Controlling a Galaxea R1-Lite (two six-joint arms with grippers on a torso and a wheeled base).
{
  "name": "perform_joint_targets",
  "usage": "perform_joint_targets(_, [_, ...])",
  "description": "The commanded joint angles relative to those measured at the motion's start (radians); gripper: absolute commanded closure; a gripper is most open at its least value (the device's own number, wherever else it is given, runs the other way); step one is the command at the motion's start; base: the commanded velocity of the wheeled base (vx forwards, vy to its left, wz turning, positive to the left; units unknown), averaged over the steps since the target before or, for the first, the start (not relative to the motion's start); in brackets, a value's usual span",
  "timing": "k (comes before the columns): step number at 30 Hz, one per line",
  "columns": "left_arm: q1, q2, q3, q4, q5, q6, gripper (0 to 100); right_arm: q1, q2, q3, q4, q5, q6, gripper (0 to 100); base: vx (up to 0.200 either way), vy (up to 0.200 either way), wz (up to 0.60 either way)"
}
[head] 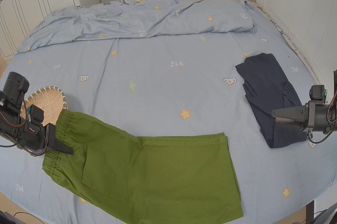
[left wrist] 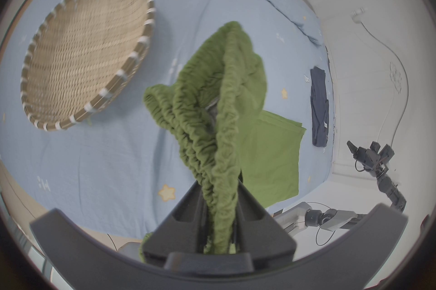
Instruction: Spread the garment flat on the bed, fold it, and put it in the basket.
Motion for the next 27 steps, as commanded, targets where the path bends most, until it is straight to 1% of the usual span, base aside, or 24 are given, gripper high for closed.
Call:
perform_joint_targets(1, [-0.261, -0.035, -0.125, 0.037, 0.147, -0.129, 100, 0.002, -0.041, -0.006, 0.016, 0.001, -0.001, 0, 0.000, 0.000, 0.00])
perform_joint_targets(2, [-0.336, -0.033, -0.148, 0.036, 0.187, -0.160, 100, 0.002, -0.041, -0.006, 0.016, 0.001, -0.001, 0, 0.000, 0.000, 0.00])
perform_joint_targets(3, [-0.366, -0.030, -0.158, 0.036, 0.202, -0.174, 100, 0.002, -0.040, -0.006, 0.016, 0.001, 0.001, 0, 0.000, 0.000, 0.00])
perform_joint_targets(4, [-0.366, -0.030, -0.158, 0.036, 0.202, -0.174, 100, 0.002, -0.040, -0.006, 0.016, 0.001, 0.001, 0, 0.000, 0.000, 0.00])
perform_joint_targets(5, [-0.427, -0.022, -0.194, 0.036, 0.225, -0.195, 100, 0.004, -0.036, -0.005, 0.016, 0.001, -0.001, 0, 0.000, 0.000, 0.00])
perform_joint_targets(7, [-0.458, -0.004, -0.223, 0.040, 0.234, -0.200, 100, 0.005, -0.033, -0.003, 0.016, 0.001, -0.001, 0, 0.000, 0.000, 0.00])
perform_joint_targets(8, [-0.494, 0.021, -0.258, 0.043, 0.246, -0.206, 100, 0.014, -0.032, -0.002, 0.016, 0.001, 0.001, 0, 0.000, 0.000, 0.00])
perform_joint_targets(9, [-0.494, 0.021, -0.258, 0.043, 0.246, -0.206, 100, 0.014, -0.032, -0.002, 0.016, 0.001, 0.001, 0, 0.000, 0.000, 0.00])
perform_joint_targets(10, [-0.550, 0.053, -0.295, 0.053, 0.274, -0.232, 100, 0.022, -0.027, 0.000, 0.016, -0.001, 0.001, 0, 0.000, 0.000, 0.00])
perform_joint_targets(12, [-0.580, 0.076, -0.312, 0.056, 0.292, -0.260, 100, 0.023, -0.020, 0.001, 0.016, -0.001, 0.001, 0, 0.000, 0.000, 0.00])
perform_joint_targets(13, [-0.626, 0.102, -0.329, 0.057, 0.320, -0.306, 100, 0.025, -0.010, 0.001, 0.016, -0.001, 0.001, 0, 0.000, 0.000, 0.00])
perform_joint_targets(15, [-0.672, 0.130, -0.336, 0.048, 0.352, -0.355, 100, 0.025, -0.004, 0.001, 0.016, -0.001, 0.001, 0, 0.000, 0.000, 0.00])
perform_joint_targets(17, [-0.686, 0.143, -0.338, 0.043, 0.360, -0.370, 100, 0.023, -0.004, 0.001, 0.016, -0.001, -0.001, 0, 0.000, 0.000, 0.00])
perform_joint_targets(18, [-0.718, 0.172, -0.345, 0.043, 0.372, -0.401, 100, 0.019, -0.003, -0.002, 0.016, -0.002, 0.001, 0, 0.000, 0.000, 0.00])
perform_joint_targets(20, [-0.741, 0.197, -0.358, 0.042, 0.372, -0.438, 100, 0.016, -0.001, -0.002, 0.016, -0.001, 0.001, 0, 0.000, 0.000, 0.00])
perform_joint_targets(21, [-0.743, 0.199, -0.359, 0.042, 0.372, -0.439, 100, 0.016, 0.000, -0.002, 0.016, -0.002, -0.001, 0, 0.000, 0.000, 0.00])
perform_joint_targets(23, [-0.774, 0.234, -0.376, 0.039, 0.372, -0.476, 100, 0.016, 0.000, -0.002, 0.016, -0.002, 0.001, 0, 0.000, 0.000, 0.00])
perform_joint_targets(27, [-0.800, 0.265, -0.391, 0.014, 0.369, -0.502, 100, 0.019, 0.000, 0.000, 0.016, -0.001, 0.001, 0, 0.000, 0.000, 0.00])
